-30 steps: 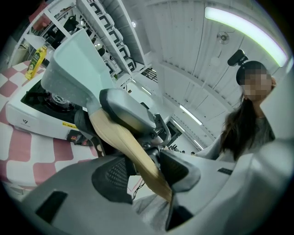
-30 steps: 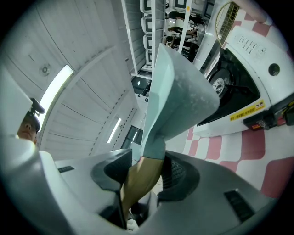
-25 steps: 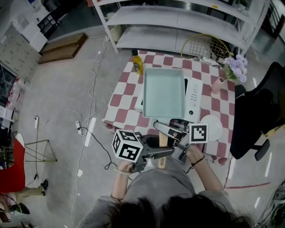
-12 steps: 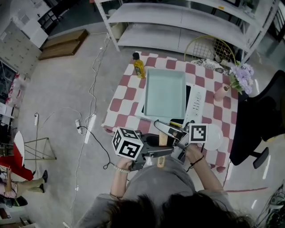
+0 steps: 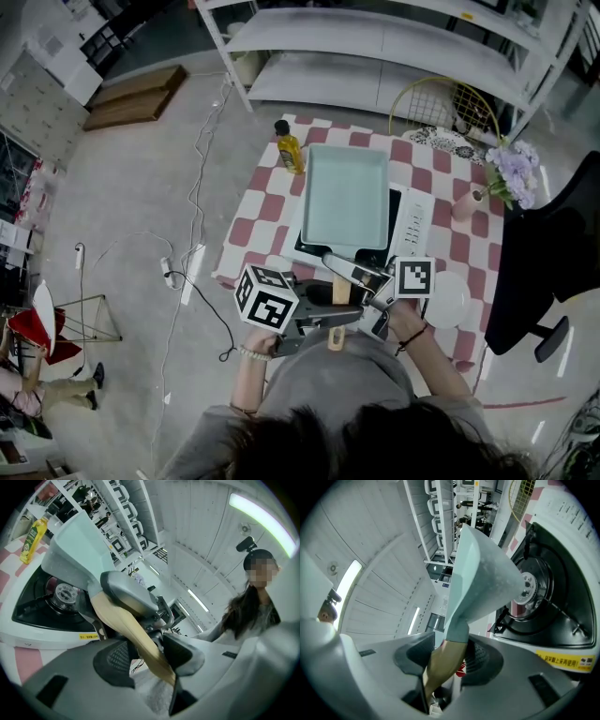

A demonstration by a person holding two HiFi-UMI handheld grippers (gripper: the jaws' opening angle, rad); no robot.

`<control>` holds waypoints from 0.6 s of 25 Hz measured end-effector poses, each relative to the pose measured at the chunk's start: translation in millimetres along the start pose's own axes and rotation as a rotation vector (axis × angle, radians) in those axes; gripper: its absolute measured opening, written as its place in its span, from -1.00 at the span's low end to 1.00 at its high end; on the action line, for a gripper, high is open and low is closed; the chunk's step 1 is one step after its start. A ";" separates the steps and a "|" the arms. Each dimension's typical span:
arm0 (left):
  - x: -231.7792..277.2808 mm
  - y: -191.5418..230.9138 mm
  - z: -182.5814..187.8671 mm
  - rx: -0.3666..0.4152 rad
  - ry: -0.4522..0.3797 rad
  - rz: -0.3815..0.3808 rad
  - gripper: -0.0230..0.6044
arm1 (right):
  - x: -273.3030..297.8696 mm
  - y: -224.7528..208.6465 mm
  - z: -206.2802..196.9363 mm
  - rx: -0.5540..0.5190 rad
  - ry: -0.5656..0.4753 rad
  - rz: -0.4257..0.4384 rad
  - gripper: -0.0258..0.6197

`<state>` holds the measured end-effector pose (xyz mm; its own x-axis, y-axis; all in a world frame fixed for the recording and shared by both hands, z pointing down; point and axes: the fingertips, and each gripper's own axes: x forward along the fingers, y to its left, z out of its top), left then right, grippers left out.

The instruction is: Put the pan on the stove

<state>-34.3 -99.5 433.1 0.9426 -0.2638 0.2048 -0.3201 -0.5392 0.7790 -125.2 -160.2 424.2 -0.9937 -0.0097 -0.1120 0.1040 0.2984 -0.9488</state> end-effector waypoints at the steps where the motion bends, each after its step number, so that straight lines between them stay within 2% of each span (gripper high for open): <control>1: -0.1 1.2 0.8 -0.003 0.005 -0.002 -0.29 | 0.1 -1.3 1.2 0.008 -0.005 -0.001 -0.33; 7: 0.5 6.2 3.2 -0.022 0.029 -0.023 -0.29 | 0.6 -6.4 6.9 0.033 -0.034 -0.005 -0.33; 15: -5.9 13.5 5.8 -0.043 0.084 -0.068 -0.29 | 2.4 -18.9 13.8 0.054 -0.088 -0.056 -0.33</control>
<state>-44.7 -109.8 438.9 0.9671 -0.1593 0.1982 -0.2528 -0.5181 0.8171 -128.9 -179.1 437.8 -0.9906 -0.1097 -0.0817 0.0529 0.2436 -0.9684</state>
